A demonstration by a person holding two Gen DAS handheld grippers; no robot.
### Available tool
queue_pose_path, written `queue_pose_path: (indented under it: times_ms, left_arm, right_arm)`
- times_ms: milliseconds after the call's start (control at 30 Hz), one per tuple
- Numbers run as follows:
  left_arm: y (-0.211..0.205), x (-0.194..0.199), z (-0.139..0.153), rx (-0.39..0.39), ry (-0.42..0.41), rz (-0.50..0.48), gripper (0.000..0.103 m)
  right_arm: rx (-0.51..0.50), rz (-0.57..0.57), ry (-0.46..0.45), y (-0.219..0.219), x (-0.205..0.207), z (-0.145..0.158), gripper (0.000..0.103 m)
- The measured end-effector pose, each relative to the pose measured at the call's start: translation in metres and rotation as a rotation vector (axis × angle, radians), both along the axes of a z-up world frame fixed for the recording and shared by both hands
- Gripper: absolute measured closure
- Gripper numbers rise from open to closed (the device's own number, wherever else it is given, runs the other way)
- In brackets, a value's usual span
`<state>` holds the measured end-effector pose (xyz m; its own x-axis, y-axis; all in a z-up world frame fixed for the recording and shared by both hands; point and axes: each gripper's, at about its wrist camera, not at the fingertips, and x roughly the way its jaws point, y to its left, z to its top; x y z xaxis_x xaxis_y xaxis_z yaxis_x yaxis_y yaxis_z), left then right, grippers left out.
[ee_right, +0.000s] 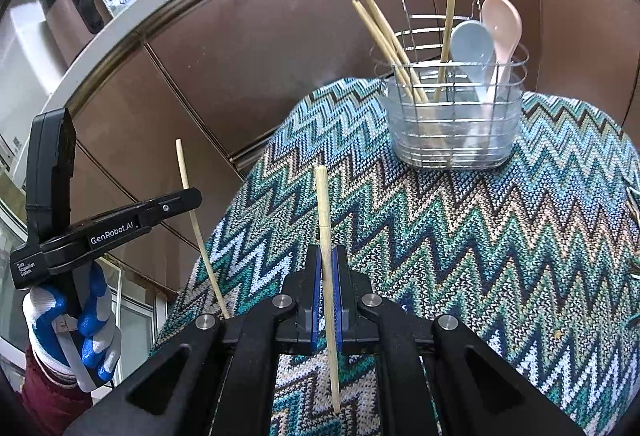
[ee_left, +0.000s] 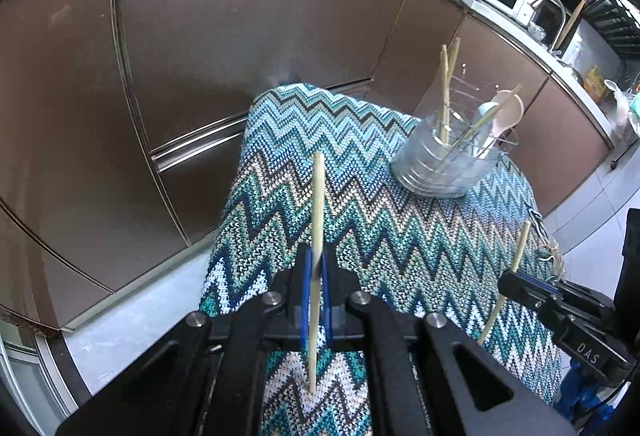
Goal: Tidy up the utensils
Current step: 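Lift both chopsticks with both tools over the caddy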
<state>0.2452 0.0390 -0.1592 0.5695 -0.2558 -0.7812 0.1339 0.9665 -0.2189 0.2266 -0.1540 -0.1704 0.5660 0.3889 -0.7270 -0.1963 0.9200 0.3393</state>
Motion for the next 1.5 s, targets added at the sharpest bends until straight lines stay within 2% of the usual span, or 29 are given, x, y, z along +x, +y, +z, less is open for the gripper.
queue_pose_path:
  times_ms: [467,633,800,1033,1167,1300,1500]
  left_arm:
    - [-0.005,-0.029,0.034,-0.047,-0.087,-0.032,0.099]
    - [-0.017,-0.029,0.048,-0.043,-0.128,-0.06,0.099]
    - [-0.03,-0.022,0.066,-0.072,-0.169,-0.083,0.099]
    - [-0.046,0.007,0.114,-0.173,-0.297,-0.085,0.099]
    - [-0.06,0.029,0.135,-0.207,-0.386,-0.065,0.099]
    - [-0.08,0.059,0.14,-0.232,-0.425,-0.055,0.099]
    - [-0.107,0.1,0.127,-0.237,-0.437,-0.033,0.098]
  right_arm:
    - [0.038,-0.021,-0.099,-0.008,-0.023,0.028,0.098]
    - [0.043,-0.037,-0.142,-0.017,-0.02,0.04,0.098]
    - [0.04,-0.057,-0.21,-0.028,-0.013,0.062,0.098]
    - [0.026,-0.094,-0.399,-0.046,0.008,0.117,0.098]
    - [0.024,-0.11,-0.486,-0.054,0.031,0.138,0.098]
    - [0.006,-0.11,-0.53,-0.054,0.06,0.143,0.098]
    - [-0.066,-0.109,-0.565,-0.048,0.099,0.131,0.098]
